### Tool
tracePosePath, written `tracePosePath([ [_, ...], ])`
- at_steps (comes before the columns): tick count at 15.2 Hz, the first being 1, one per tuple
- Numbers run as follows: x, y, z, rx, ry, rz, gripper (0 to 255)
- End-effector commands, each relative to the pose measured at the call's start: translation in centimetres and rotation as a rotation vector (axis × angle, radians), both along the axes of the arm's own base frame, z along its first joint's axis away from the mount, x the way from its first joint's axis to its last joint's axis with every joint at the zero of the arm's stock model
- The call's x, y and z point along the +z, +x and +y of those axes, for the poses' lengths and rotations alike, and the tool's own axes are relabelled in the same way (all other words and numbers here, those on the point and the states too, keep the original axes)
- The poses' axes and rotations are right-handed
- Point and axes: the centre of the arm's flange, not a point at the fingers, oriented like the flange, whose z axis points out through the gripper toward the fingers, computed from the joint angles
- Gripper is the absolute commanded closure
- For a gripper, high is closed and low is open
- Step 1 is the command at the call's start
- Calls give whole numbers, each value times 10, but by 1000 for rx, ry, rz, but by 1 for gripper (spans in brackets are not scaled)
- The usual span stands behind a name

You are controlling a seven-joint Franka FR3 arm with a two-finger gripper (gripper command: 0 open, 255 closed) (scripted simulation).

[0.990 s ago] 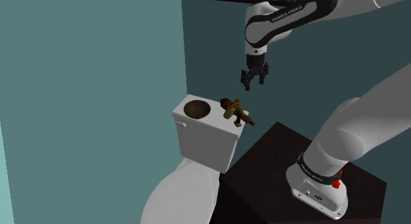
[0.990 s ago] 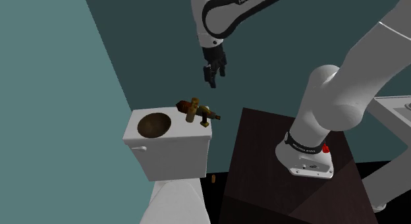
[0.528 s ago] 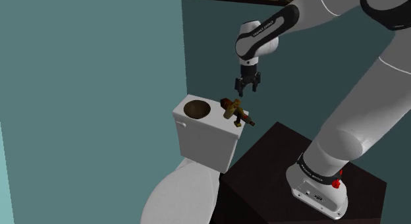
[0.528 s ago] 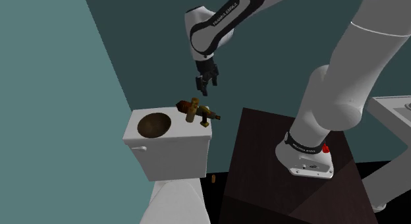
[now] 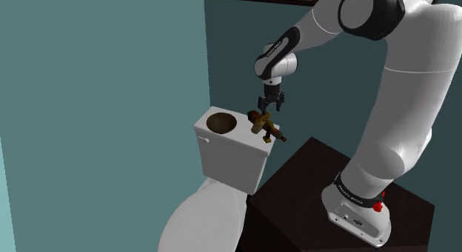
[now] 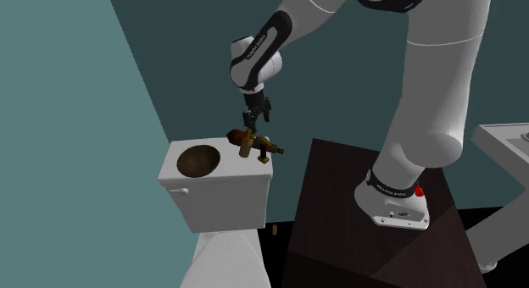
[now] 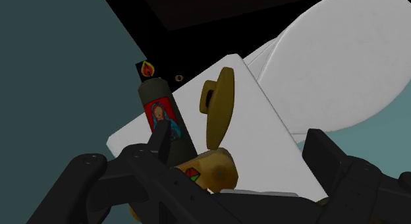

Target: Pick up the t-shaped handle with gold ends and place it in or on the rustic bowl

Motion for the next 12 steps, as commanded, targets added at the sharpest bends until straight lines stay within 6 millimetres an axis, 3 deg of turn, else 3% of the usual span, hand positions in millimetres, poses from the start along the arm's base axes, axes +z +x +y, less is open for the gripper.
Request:
tracePosePath([
  [1,-25,8,-9,-13,10,2,0],
  [4,-54,22,-21,-29,23,6,0],
  [12,-93,13,-16,-29,23,6,0],
])
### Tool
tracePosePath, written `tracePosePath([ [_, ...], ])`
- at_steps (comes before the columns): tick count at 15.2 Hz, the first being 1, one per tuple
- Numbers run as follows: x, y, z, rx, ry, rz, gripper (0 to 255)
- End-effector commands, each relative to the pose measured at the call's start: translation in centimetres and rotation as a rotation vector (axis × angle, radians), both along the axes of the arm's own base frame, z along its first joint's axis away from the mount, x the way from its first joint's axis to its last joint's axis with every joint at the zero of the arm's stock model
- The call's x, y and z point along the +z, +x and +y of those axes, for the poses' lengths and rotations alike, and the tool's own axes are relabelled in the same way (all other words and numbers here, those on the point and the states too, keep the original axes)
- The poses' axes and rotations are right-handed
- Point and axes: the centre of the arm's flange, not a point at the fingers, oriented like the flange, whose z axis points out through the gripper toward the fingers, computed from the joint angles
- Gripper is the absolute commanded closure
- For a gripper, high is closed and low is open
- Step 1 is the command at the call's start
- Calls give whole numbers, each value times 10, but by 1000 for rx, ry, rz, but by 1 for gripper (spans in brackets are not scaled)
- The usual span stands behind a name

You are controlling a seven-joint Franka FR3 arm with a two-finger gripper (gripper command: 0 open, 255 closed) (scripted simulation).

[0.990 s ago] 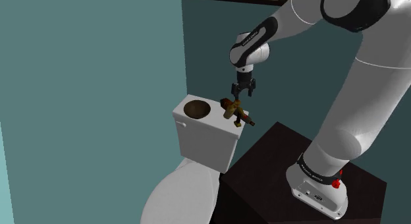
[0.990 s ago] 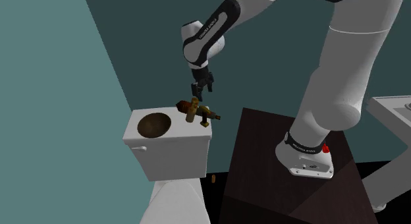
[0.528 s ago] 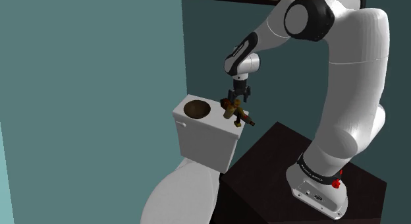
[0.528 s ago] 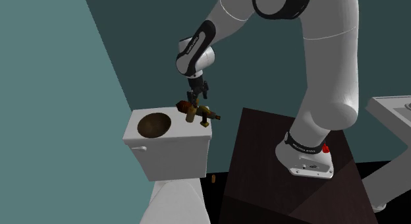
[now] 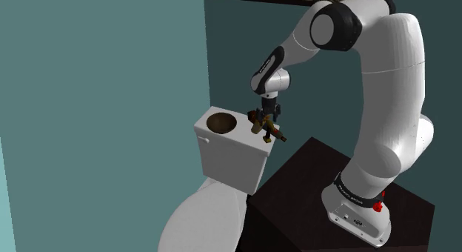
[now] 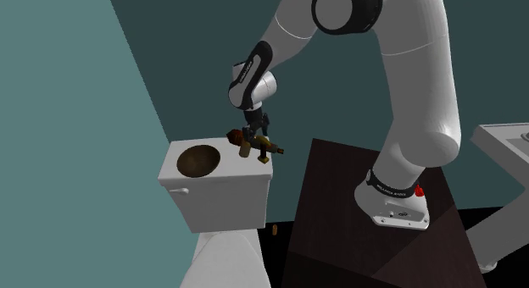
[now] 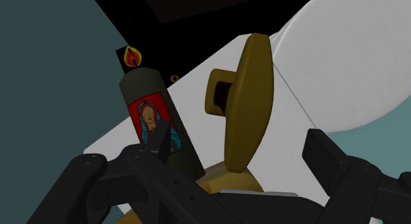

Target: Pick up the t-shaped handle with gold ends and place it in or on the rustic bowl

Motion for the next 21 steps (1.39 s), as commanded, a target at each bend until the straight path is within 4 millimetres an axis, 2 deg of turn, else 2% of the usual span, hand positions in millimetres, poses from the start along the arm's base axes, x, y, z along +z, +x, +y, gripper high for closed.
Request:
tracePosePath([
  [1,-3,0,1,0,0,-1,0],
  [7,-3,0,1,0,0,-1,0],
  [8,-3,0,1,0,0,-1,255],
  [17,-3,0,1,0,0,-1,255],
  [21,18,0,1,0,0,-1,255],
])
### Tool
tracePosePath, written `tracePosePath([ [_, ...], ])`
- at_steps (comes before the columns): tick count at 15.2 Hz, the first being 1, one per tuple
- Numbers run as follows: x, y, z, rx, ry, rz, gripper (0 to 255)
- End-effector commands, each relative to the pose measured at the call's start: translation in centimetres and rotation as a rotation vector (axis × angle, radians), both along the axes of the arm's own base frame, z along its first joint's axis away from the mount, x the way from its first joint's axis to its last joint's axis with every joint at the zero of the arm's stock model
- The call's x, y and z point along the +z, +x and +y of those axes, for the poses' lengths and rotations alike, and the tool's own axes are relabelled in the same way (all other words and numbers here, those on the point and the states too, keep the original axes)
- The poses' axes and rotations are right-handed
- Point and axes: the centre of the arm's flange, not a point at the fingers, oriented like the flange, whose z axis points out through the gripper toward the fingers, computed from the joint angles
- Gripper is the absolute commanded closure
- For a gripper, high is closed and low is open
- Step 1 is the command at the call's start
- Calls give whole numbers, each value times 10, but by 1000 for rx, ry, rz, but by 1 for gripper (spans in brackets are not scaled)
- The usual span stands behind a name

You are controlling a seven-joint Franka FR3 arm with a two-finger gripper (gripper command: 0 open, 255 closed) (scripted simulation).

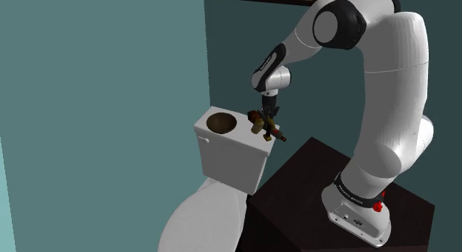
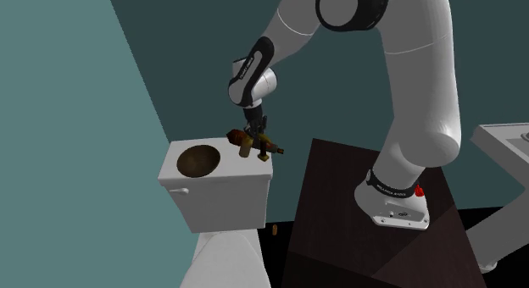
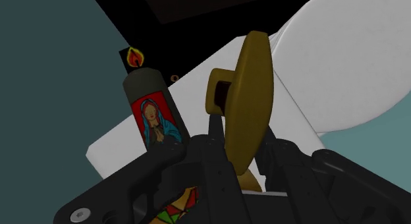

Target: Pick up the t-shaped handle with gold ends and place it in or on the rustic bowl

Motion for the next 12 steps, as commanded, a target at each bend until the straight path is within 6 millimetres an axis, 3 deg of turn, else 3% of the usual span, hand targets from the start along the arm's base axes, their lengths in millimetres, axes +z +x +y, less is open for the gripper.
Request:
tracePosePath([
  [1,10,0,0,0,0,0,255],
  [12,68,0,0,0,0,0,255],
])
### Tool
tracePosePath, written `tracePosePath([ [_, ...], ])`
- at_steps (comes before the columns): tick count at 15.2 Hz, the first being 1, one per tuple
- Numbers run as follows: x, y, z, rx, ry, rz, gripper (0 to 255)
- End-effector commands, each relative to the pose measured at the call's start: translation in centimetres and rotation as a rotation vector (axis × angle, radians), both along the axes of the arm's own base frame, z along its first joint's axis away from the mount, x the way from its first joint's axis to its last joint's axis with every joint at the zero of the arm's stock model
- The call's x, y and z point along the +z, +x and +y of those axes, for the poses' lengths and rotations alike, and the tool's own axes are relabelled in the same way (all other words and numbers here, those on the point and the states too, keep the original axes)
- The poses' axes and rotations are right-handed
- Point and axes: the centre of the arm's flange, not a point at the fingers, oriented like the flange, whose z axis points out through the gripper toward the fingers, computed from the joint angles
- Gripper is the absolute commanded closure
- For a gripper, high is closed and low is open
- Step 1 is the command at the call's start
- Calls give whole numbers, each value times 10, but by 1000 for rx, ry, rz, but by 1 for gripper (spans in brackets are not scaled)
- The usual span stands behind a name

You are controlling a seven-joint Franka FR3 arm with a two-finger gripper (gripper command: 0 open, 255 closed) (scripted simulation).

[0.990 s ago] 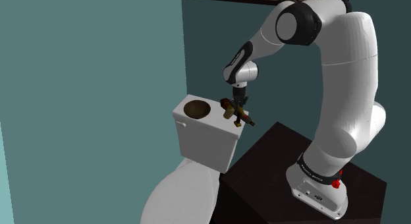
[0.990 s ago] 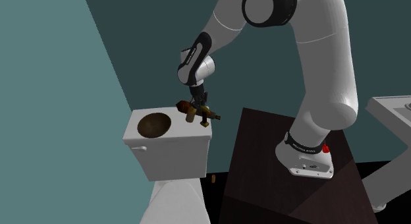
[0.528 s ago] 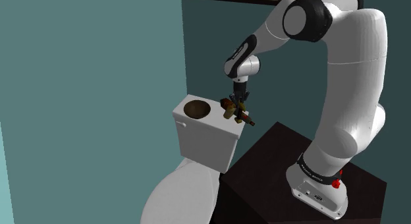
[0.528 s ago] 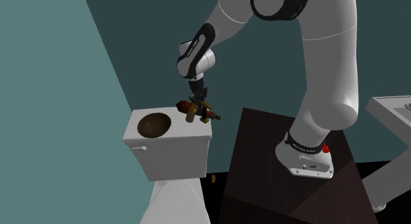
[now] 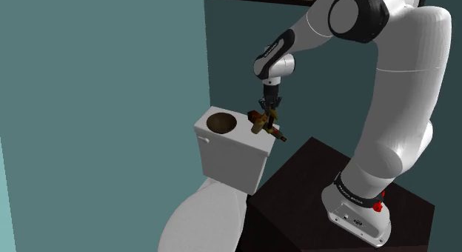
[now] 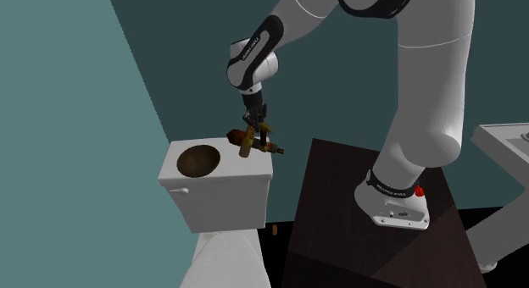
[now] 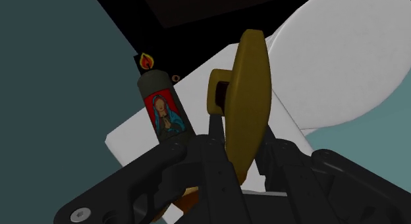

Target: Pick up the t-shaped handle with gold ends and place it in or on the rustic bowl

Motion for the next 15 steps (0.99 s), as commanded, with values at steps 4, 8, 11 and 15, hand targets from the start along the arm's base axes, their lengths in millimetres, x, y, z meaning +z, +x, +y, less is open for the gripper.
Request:
tracePosePath([
  [4,27,0,0,0,0,0,255],
  [8,48,0,0,0,0,0,255],
  [11,64,0,0,0,0,0,255],
  [15,75,22,12,0,0,0,255],
])
